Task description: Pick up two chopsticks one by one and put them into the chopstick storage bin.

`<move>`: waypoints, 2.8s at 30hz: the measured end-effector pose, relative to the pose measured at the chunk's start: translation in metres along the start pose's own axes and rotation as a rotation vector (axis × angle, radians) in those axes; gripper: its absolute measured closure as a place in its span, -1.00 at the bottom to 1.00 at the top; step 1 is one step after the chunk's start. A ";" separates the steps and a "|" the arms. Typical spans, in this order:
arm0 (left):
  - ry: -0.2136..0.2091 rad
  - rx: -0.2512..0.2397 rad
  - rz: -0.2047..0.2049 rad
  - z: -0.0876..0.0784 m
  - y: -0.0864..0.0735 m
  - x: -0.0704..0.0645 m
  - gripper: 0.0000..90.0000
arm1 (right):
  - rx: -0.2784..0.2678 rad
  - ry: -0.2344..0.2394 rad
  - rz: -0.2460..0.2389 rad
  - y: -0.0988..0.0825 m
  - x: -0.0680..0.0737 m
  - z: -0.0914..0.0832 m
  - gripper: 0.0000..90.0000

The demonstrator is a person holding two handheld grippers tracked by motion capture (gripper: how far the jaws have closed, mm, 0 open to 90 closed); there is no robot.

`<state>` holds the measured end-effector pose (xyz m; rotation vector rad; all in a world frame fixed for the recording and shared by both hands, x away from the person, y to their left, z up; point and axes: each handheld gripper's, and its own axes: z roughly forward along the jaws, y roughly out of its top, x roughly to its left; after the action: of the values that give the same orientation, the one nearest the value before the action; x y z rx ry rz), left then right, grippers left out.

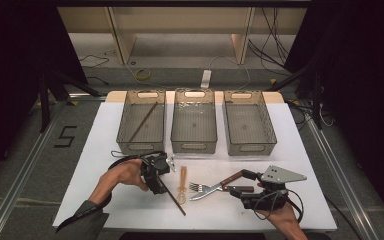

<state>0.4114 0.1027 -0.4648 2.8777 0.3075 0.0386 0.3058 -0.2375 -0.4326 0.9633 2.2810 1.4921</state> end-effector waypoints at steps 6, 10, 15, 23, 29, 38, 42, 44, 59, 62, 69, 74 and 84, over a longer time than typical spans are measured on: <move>-0.003 0.026 0.015 -0.001 0.001 -0.002 -0.22 | -0.002 -0.001 -0.001 0.000 0.000 0.000 -0.43; -0.002 0.050 0.021 -0.003 0.000 -0.004 -0.10 | -0.006 -0.002 -0.006 0.001 0.000 -0.001 -0.43; -0.002 0.080 0.032 -0.004 -0.001 -0.009 0.07 | -0.006 -0.005 -0.010 0.001 0.000 -0.002 -0.43; -0.006 0.103 0.062 -0.007 -0.006 -0.019 0.37 | -0.005 -0.012 -0.013 0.001 -0.001 -0.002 -0.43; -0.011 0.100 0.107 -0.008 -0.009 -0.025 0.54 | -0.002 -0.013 -0.017 0.001 -0.001 -0.002 -0.42; -0.006 0.114 0.156 -0.009 -0.013 -0.037 0.68 | 0.006 -0.014 -0.022 0.001 0.000 -0.001 -0.42; -0.011 0.110 0.175 -0.010 -0.016 -0.041 0.72 | 0.009 -0.015 -0.026 0.001 0.000 -0.001 -0.42; -0.006 0.114 0.195 -0.010 -0.016 -0.045 0.78 | 0.009 -0.014 -0.031 0.001 0.000 -0.001 -0.42; -0.050 0.117 0.239 -0.011 -0.017 -0.050 0.88 | 0.019 -0.013 -0.043 0.001 0.002 0.000 -0.42; -0.053 0.104 0.237 -0.012 -0.017 -0.051 0.88 | 0.016 -0.013 -0.045 0.001 0.002 0.000 -0.42; -0.072 0.087 0.256 -0.022 -0.014 -0.056 0.89 | 0.016 -0.014 -0.046 0.001 0.002 0.000 -0.42; -0.101 0.041 0.255 -0.033 -0.012 -0.058 0.89 | 0.016 -0.011 -0.045 0.001 0.003 0.000 -0.42; -0.048 -0.044 0.189 -0.047 -0.009 -0.056 0.88 | 0.019 -0.013 -0.045 0.001 0.003 0.000 -0.42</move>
<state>0.3525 0.1112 -0.4214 2.8488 0.0246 0.0095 0.3041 -0.2355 -0.4309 0.9184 2.2954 1.4446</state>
